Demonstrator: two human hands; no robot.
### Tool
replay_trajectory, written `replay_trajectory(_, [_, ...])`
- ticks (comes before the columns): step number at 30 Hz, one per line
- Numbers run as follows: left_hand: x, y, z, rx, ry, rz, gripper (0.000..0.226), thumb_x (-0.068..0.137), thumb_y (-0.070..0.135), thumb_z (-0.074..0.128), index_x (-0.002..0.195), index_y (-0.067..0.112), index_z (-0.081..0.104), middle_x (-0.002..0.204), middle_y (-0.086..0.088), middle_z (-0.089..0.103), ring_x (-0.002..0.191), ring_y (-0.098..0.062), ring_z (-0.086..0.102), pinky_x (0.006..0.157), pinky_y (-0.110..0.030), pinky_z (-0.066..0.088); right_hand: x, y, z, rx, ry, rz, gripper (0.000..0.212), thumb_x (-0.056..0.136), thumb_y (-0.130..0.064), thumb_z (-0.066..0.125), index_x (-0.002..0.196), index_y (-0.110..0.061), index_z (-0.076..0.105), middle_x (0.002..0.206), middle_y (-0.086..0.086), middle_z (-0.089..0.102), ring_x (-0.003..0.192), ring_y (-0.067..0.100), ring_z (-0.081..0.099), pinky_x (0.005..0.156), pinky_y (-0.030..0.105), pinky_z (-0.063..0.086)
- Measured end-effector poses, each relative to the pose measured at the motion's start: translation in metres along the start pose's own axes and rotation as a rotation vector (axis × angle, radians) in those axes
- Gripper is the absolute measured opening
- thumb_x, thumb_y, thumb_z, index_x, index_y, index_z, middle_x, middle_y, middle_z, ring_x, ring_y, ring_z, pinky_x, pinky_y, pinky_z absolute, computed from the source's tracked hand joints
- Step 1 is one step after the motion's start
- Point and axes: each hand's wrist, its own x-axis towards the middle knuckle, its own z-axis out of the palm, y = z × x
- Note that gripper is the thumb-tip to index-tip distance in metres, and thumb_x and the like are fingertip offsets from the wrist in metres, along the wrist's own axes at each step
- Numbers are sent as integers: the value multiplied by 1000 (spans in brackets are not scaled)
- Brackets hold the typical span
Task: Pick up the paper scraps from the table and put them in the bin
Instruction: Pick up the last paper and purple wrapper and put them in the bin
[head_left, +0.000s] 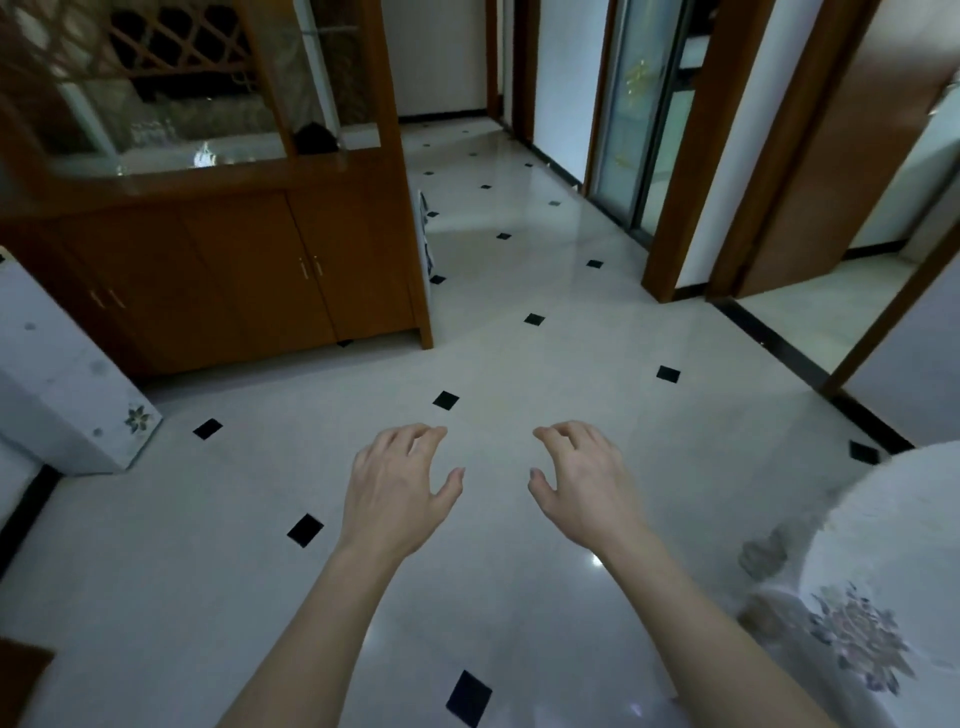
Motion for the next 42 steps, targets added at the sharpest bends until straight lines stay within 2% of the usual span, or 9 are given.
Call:
replay_trajectory(9, [147, 30, 60, -76, -79, 210, 57, 85, 56, 39, 127, 23, 59, 125, 3, 63, 117, -21, 53, 90, -40, 45, 71, 82, 9, -74, 38, 208, 43, 81, -32, 59, 120, -13, 61, 114, 8, 62, 111, 30, 55, 92, 44, 46])
replay_trajectory(17, [272, 100, 138, -132, -79, 373, 47, 84, 46, 62, 123, 20, 62, 120, 1, 65, 112, -22, 57, 85, -40, 47, 135, 196, 19, -125, 94, 370, 43, 78, -31, 62, 116, -12, 64, 110, 10, 65, 106, 31, 59, 88, 43, 50])
replay_trajectory(23, [389, 182, 192, -157, -128, 451, 53, 86, 53, 45, 126, 22, 60, 122, 3, 64, 114, -20, 54, 88, -40, 46, 212, 308, 12, -140, 118, 457, 43, 80, -29, 66, 119, -12, 63, 111, 10, 66, 106, 29, 60, 87, 41, 50])
replay_trajectory(28, [465, 265, 226, -215, -139, 540, 54, 85, 53, 45, 125, 21, 61, 121, 2, 65, 114, -20, 55, 90, -40, 47, 250, 390, -15, -192, 135, 551, 43, 82, -33, 63, 121, -14, 62, 114, 8, 65, 108, 27, 59, 88, 41, 51])
replay_trajectory(34, [518, 353, 261, -281, -175, 679, 53, 85, 53, 47, 124, 21, 61, 120, 2, 65, 112, -20, 56, 88, -40, 47, 254, 466, -41, -265, 159, 690, 43, 83, -36, 61, 122, -17, 61, 114, 4, 64, 104, 23, 59, 86, 36, 49])
replay_trajectory(42, [554, 486, 316, -337, -267, 934, 51, 87, 50, 57, 130, 22, 57, 125, 2, 62, 115, -18, 55, 90, -38, 48, 223, 554, -73, -316, 211, 942, 45, 83, -37, 57, 124, -17, 60, 117, 6, 62, 108, 24, 57, 88, 40, 50])
